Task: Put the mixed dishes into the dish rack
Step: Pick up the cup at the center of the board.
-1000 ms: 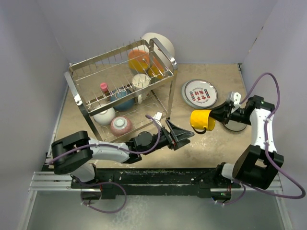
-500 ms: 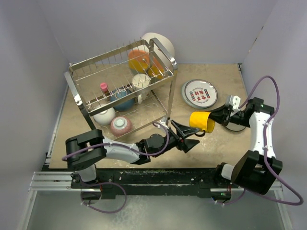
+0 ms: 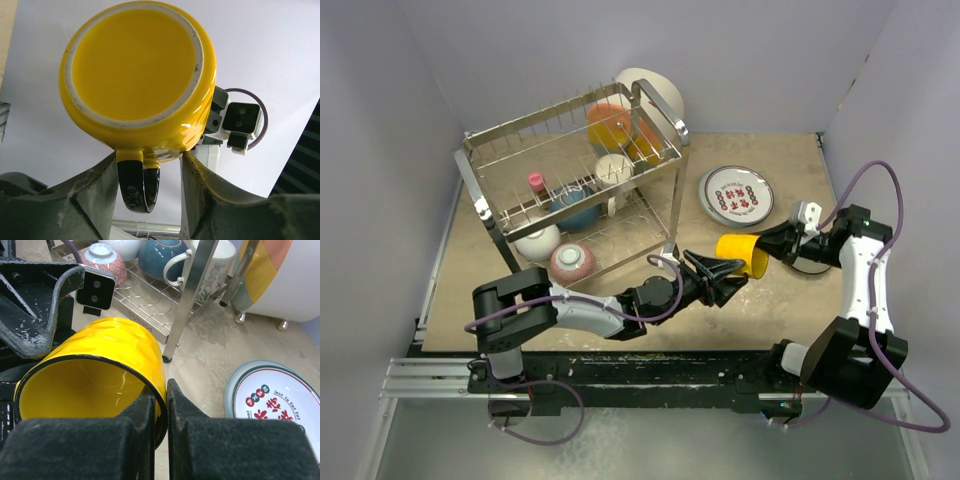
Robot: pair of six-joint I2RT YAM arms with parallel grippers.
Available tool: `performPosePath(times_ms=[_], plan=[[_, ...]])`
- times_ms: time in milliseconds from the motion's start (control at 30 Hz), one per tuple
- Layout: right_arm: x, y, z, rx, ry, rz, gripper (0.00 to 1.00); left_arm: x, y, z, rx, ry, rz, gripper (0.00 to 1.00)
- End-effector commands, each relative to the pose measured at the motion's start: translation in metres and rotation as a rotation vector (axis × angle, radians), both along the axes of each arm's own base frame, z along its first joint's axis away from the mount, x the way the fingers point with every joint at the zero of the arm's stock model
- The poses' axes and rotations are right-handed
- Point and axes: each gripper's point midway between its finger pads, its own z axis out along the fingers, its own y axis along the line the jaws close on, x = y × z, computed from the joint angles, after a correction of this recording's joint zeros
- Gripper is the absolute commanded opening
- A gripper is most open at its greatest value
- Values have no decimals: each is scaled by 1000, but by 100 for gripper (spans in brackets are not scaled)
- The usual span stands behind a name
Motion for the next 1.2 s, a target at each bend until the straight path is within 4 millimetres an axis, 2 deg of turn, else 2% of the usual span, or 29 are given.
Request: performPosePath(times_ms=[0, 333, 400, 533, 667, 800, 1000, 1167], plan=[[-3, 11, 42, 192, -76, 6, 0, 10, -2, 32, -125, -12, 33, 51], [-3, 11, 41, 195, -68, 5, 0, 13, -2, 36, -158, -43, 41, 33], [-3, 11, 41, 195, -68, 5, 0, 14, 0, 36, -163, -51, 48, 26], [-3, 11, 41, 196, -66, 6, 0, 15, 6, 39, -183, -81, 72, 2], [-3, 11, 42, 195, -69, 6, 0, 16, 8, 39, -179, -107, 85, 0], [-3, 11, 41, 195, -70, 5, 16, 15, 11, 42, -175, -147, 97, 0], [-5, 12, 42, 189, -85, 5, 47, 15, 23, 45, -143, -202, 137, 0], [-7, 13, 44, 176, -110, 6, 61, 15, 32, 44, -103, -235, 166, 0]])
